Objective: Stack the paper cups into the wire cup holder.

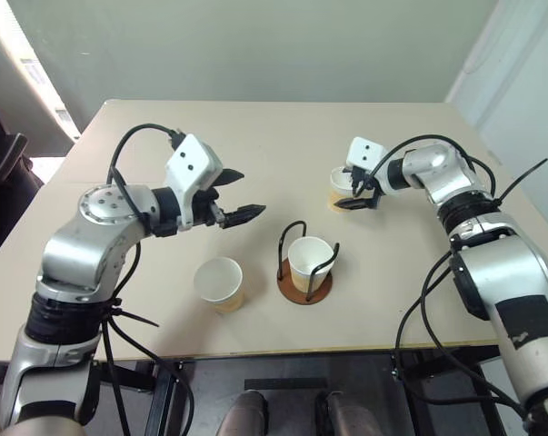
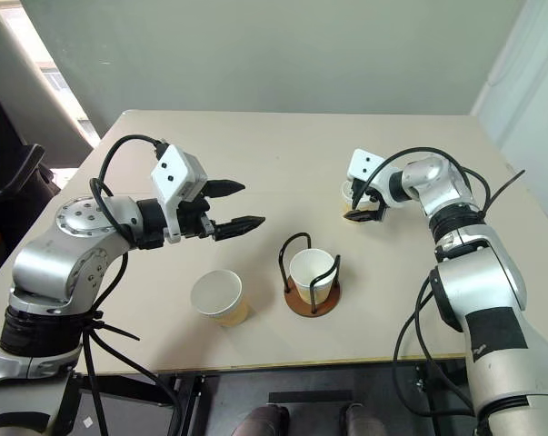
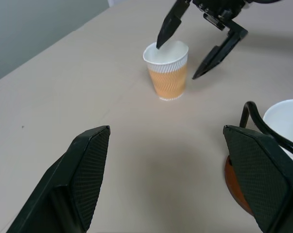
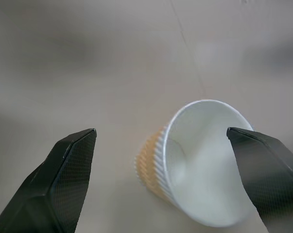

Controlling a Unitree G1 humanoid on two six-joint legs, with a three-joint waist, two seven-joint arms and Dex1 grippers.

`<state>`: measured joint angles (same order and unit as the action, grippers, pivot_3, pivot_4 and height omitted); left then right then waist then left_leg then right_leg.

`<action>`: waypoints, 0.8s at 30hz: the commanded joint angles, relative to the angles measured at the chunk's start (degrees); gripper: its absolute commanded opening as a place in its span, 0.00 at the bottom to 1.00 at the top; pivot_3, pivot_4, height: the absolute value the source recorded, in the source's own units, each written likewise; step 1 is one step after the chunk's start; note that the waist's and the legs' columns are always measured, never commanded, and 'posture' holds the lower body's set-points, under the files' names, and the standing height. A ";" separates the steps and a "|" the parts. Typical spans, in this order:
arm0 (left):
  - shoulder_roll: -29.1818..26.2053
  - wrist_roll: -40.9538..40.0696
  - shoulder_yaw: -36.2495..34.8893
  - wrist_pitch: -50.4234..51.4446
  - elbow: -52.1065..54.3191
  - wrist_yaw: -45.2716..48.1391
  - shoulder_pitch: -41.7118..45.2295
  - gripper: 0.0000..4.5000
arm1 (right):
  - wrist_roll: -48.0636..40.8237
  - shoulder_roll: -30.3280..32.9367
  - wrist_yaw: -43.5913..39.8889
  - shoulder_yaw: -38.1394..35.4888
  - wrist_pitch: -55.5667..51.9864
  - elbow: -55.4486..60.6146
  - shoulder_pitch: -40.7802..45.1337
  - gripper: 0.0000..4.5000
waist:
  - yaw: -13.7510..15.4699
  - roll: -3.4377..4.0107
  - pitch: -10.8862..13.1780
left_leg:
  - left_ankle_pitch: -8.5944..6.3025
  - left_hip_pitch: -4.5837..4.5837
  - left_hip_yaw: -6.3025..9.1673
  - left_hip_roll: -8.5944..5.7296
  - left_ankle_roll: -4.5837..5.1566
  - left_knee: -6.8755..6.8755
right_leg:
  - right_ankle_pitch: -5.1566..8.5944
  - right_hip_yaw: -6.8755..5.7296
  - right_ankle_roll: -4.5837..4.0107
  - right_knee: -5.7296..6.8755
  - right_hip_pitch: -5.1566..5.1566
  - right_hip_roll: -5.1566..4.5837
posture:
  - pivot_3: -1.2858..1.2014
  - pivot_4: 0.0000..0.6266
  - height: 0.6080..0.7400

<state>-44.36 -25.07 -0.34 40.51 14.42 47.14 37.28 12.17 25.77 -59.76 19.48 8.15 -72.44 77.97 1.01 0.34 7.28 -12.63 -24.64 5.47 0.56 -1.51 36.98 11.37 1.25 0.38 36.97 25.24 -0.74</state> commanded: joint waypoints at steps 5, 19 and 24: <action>-0.89 -0.72 -2.53 0.30 3.09 -0.53 -0.33 0.89 | 4.62 -2.10 1.67 0.56 1.17 -1.84 -0.48 0.78 | -0.03 0.00 0.00 | -0.05 0.02 -0.01 0.02 0.10 0.02 | 0.00 0.00 0.00 0.04 0.00 0.00 | 0.52 0.24 1.00; -2.82 -1.06 -4.64 0.14 3.79 -0.35 -2.10 0.89 | 1.37 -0.65 -5.04 -5.10 3.31 0.59 0.88 0.01 | -0.02 0.00 0.00 | -0.05 0.07 -0.01 0.12 0.19 0.02 | -0.01 -0.04 -0.01 0.17 0.00 0.05 | 0.52 0.24 1.00; -4.93 -3.19 -4.88 0.02 5.94 4.05 -5.23 0.89 | -13.26 1.75 -26.43 -12.34 -7.61 20.48 0.48 0.01 | -0.19 0.01 0.00 | 0.01 -0.02 -0.08 0.14 0.05 0.01 | 0.00 -0.04 -0.02 0.08 0.02 0.11 | 0.52 0.24 1.00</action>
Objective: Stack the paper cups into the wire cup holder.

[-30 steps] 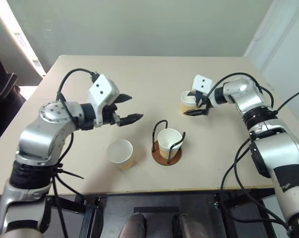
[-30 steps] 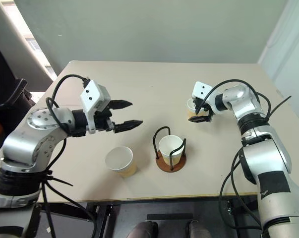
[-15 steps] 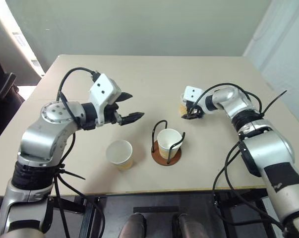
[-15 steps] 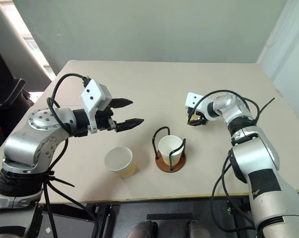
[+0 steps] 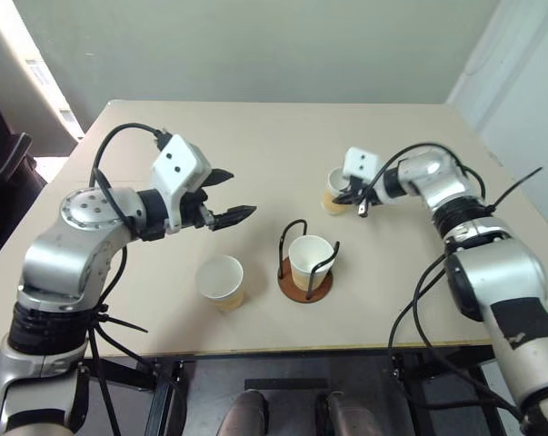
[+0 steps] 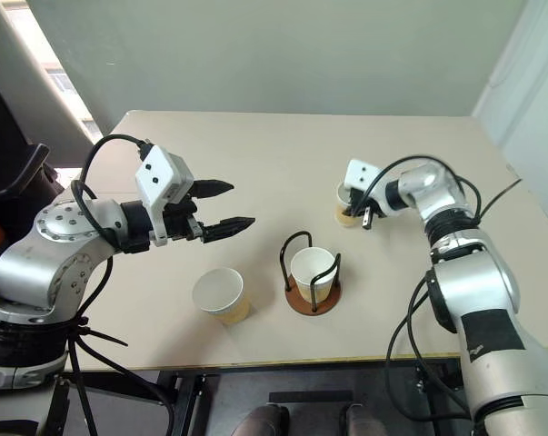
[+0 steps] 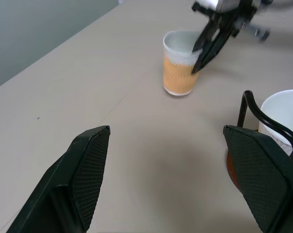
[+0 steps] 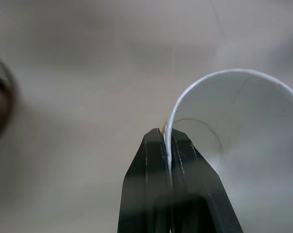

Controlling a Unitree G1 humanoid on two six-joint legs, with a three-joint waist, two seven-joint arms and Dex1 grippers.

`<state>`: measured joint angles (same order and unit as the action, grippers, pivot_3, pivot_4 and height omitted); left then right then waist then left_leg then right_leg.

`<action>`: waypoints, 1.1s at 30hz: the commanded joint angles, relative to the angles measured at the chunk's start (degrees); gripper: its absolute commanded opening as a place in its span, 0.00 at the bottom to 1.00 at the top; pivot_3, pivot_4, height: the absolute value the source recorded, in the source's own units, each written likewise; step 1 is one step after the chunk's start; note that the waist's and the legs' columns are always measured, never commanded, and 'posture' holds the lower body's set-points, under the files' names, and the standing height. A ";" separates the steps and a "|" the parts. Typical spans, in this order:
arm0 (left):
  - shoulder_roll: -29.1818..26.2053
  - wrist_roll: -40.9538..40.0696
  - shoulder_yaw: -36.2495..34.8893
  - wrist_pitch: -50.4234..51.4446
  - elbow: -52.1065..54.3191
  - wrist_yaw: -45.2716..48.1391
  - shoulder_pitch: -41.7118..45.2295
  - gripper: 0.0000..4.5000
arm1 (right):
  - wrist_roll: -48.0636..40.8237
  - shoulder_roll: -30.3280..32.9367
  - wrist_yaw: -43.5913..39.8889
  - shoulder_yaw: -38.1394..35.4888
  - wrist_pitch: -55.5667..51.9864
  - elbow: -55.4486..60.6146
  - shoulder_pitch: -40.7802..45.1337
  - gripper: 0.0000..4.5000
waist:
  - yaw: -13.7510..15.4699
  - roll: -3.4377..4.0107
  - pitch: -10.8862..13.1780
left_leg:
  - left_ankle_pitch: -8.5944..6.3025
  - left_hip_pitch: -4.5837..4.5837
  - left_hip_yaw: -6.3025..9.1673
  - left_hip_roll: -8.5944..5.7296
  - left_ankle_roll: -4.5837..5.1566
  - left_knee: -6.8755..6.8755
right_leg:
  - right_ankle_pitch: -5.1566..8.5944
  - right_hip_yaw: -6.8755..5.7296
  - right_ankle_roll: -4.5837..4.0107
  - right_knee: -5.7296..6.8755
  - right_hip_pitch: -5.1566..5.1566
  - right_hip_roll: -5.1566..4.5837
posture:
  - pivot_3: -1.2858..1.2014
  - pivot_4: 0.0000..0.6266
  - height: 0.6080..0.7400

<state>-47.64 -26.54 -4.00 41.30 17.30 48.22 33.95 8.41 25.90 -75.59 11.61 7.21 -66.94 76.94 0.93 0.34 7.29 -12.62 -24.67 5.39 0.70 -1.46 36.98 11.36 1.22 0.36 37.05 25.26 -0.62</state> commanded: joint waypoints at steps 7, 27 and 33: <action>-2.83 -3.85 -1.49 -0.30 5.04 5.10 -4.54 0.89 | -24.11 9.89 -16.91 -2.52 -29.73 54.80 -8.56 0.01 | 0.16 -0.12 -0.07 | 0.10 -0.01 0.01 0.36 -0.55 0.08 | 0.17 -0.04 -0.27 -0.09 -0.07 0.40 | 0.52 0.24 1.00; -3.77 -4.90 -0.89 0.48 7.97 4.30 -7.14 0.89 | -21.99 14.16 -16.27 9.25 -26.88 68.10 -16.38 0.01 | -0.54 -0.11 -0.07 | 0.33 0.66 -0.02 0.35 0.23 0.04 | 0.16 0.12 -0.90 0.14 -0.48 0.43 | 0.52 0.24 1.00; -4.36 -5.04 -1.77 0.66 8.29 3.96 -7.91 0.89 | -21.36 13.96 -16.91 10.54 -25.49 67.58 -16.25 0.01 | -0.43 -0.11 -0.07 | 0.25 0.62 -0.02 0.35 0.24 0.02 | 0.17 0.11 -0.90 0.11 -0.47 0.42 | 0.52 0.24 1.00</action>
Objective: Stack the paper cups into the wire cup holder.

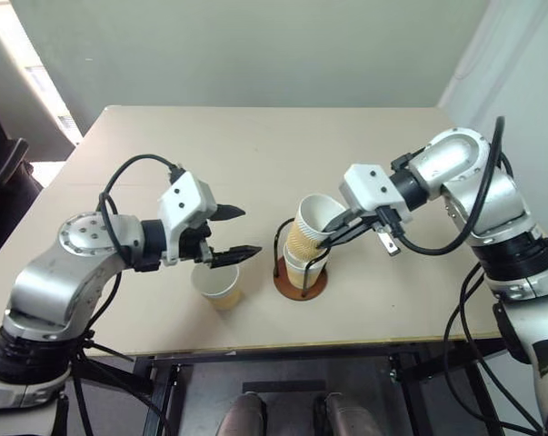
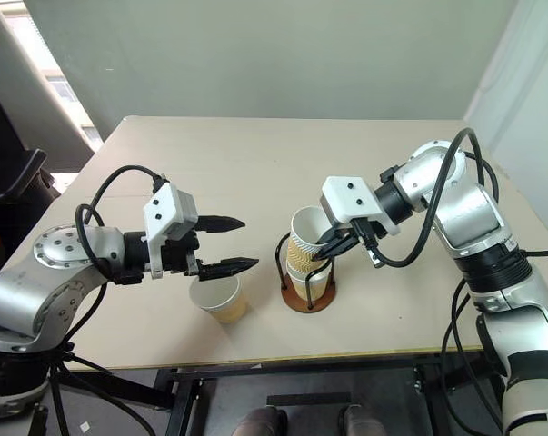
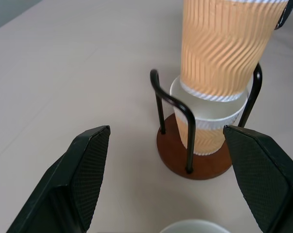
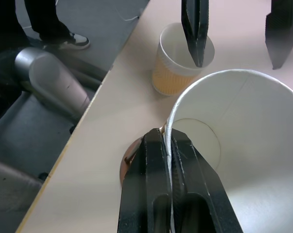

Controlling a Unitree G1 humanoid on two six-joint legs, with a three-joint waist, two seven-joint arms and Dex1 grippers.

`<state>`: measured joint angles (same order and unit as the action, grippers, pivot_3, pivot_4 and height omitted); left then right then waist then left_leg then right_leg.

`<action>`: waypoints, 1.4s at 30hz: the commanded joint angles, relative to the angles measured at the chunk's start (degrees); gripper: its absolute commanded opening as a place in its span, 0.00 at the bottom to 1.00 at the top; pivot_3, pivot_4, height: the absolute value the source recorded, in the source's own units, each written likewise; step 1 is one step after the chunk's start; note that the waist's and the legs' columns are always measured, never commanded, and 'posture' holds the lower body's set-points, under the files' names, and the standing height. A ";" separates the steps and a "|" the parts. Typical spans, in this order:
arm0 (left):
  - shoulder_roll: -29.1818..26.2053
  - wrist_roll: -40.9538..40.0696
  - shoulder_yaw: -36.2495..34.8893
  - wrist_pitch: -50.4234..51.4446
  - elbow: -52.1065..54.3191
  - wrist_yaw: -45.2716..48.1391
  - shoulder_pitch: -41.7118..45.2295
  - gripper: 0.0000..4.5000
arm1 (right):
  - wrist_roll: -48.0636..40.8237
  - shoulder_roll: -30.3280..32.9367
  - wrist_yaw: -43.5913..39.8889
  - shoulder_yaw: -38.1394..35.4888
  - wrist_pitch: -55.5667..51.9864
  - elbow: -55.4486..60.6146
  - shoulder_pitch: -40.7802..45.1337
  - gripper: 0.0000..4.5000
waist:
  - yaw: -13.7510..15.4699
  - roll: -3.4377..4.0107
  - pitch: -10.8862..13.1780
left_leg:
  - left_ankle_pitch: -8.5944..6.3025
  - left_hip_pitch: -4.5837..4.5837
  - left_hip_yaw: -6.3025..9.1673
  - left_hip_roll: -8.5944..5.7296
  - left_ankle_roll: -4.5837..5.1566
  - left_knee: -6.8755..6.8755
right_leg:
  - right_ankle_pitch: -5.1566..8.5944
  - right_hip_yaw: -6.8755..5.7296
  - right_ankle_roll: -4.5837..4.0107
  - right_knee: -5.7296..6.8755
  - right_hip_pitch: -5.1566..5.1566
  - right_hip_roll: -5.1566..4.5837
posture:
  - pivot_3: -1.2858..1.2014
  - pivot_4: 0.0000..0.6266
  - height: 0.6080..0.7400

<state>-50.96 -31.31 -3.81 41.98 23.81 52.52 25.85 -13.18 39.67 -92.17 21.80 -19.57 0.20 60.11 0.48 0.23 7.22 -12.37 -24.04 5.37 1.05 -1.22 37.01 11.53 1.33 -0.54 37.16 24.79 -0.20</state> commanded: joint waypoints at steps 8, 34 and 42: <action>-0.94 -0.32 -1.84 -0.20 1.87 -1.01 -0.05 0.89 | 3.47 -0.55 -0.33 2.69 6.28 -3.66 2.42 0.29 | 0.01 0.00 0.00 | -0.03 -0.01 0.00 0.00 -0.01 0.00 | -0.01 0.01 0.00 -0.04 0.00 0.00 | 0.52 0.24 1.00; -13.01 13.12 10.31 -12.40 -14.49 17.59 4.73 0.89 | -18.89 -3.59 11.19 -11.95 -15.17 8.11 -6.31 0.99 | 0.40 -0.01 -0.01 | -0.13 -0.07 0.06 0.01 -0.10 -0.10 | 0.15 0.06 -0.24 -0.09 0.10 0.06 | 0.52 0.24 1.00; -11.27 25.33 19.99 -16.05 -21.09 18.51 8.64 0.89 | -20.40 -3.61 16.62 -14.57 -18.28 11.94 -8.85 0.99 | -0.19 -0.01 0.00 | -0.16 -0.19 0.05 0.00 -0.07 -0.06 | 0.11 0.09 -0.17 -0.07 0.26 0.06 | 0.52 0.24 1.00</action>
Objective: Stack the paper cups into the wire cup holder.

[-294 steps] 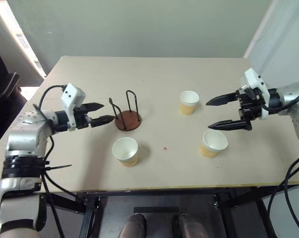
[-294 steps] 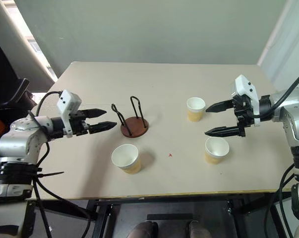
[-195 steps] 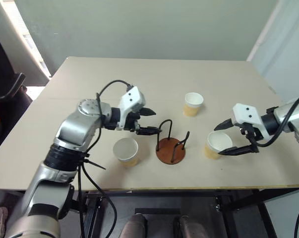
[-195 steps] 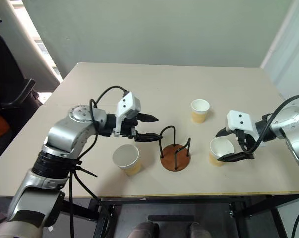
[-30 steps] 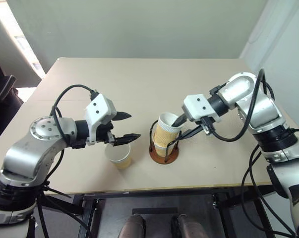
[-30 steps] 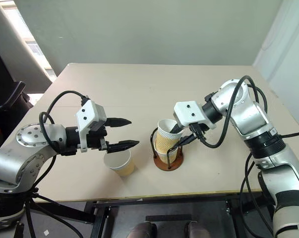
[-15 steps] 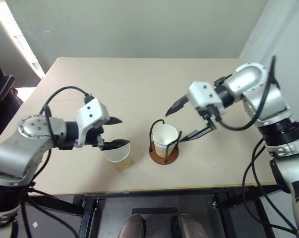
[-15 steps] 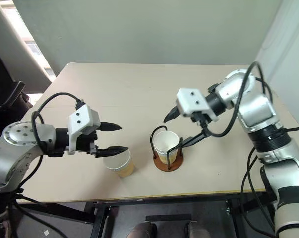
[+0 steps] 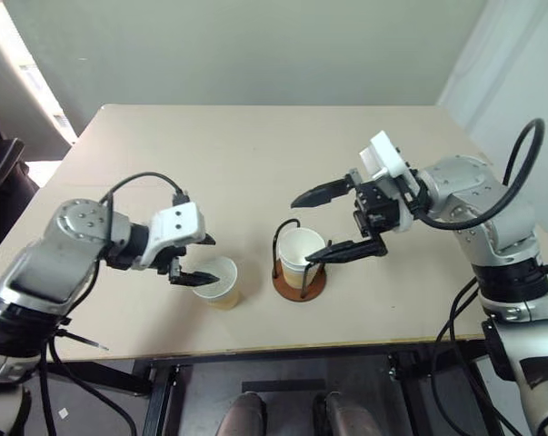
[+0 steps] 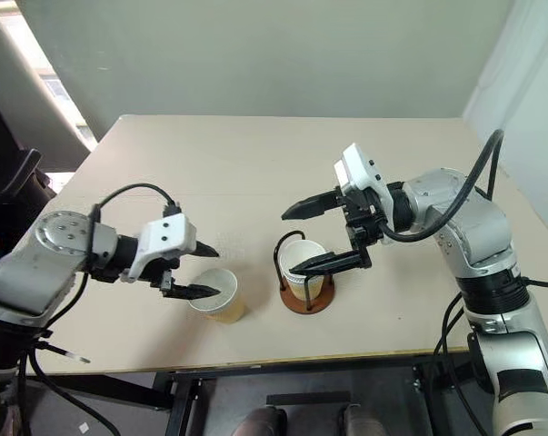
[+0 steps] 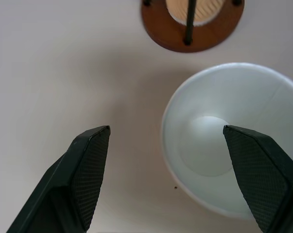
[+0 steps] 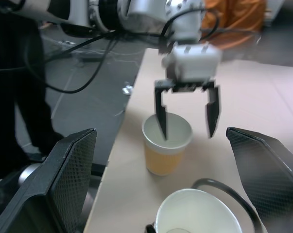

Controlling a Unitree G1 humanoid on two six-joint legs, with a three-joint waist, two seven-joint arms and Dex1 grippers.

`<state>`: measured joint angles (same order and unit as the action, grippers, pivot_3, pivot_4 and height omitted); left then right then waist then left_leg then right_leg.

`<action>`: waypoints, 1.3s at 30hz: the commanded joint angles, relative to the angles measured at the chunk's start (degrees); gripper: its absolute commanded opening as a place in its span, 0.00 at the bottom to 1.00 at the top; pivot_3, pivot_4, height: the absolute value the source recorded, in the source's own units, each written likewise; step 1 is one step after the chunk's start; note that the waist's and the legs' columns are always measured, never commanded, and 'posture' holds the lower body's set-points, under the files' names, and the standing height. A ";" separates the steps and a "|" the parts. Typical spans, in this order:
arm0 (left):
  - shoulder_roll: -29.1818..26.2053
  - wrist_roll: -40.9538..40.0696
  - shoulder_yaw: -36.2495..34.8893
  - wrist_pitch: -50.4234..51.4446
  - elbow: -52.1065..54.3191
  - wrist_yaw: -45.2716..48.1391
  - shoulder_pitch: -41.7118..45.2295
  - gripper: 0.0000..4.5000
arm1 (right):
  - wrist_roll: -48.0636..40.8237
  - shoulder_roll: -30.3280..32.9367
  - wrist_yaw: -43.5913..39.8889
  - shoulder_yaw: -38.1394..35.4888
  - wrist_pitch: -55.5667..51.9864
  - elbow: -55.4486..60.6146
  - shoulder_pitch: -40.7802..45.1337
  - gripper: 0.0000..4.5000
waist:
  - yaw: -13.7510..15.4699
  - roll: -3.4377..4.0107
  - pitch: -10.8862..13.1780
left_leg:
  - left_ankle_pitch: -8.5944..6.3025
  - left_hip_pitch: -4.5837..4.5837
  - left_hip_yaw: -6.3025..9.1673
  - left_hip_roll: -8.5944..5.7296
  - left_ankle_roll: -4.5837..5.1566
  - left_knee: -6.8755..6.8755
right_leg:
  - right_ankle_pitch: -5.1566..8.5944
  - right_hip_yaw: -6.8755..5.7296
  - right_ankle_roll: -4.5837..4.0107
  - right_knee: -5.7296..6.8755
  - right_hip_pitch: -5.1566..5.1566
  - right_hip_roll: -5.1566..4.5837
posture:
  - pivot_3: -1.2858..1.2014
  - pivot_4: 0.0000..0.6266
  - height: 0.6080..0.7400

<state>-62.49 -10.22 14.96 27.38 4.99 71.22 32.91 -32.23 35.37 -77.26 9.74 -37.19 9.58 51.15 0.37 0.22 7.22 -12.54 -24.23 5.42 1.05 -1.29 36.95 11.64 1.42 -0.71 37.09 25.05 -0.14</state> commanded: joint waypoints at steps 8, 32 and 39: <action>3.62 4.23 1.05 -2.33 -3.11 2.46 3.36 0.52 | -0.42 2.51 3.93 -2.33 -0.07 3.95 -1.51 1.00 | 0.04 0.00 0.00 | -0.02 -0.11 0.00 0.03 0.03 0.02 | -0.25 -0.01 0.42 -0.05 0.06 0.02 | 0.52 0.24 1.00; 13.24 -15.18 0.41 -13.67 -18.44 21.28 40.50 0.00 | -4.77 18.69 -2.00 -12.88 -0.01 2.46 -6.32 1.00 | 1.16 -0.01 0.00 | 0.16 -0.68 -0.06 0.02 0.44 0.24 | -0.59 -0.04 1.03 -0.21 0.27 -0.08 | 0.52 0.24 1.00; 20.82 -15.13 16.43 -25.99 -30.91 21.28 50.11 0.00 | -7.30 20.05 0.46 -14.64 -2.76 8.38 -9.80 1.00 | 1.07 0.05 0.02 | 0.18 -0.77 -0.14 -0.06 0.60 0.38 | -0.75 0.02 1.39 -0.25 0.24 -0.15 | 0.52 0.24 1.00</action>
<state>-41.18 -24.57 30.28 4.86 -24.53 89.97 79.88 -37.78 54.32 -77.62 -2.27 -39.30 15.59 41.22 1.44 0.27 7.23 -12.36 -25.04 5.26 0.99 -0.68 37.36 10.88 1.45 0.73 36.81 25.30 -0.30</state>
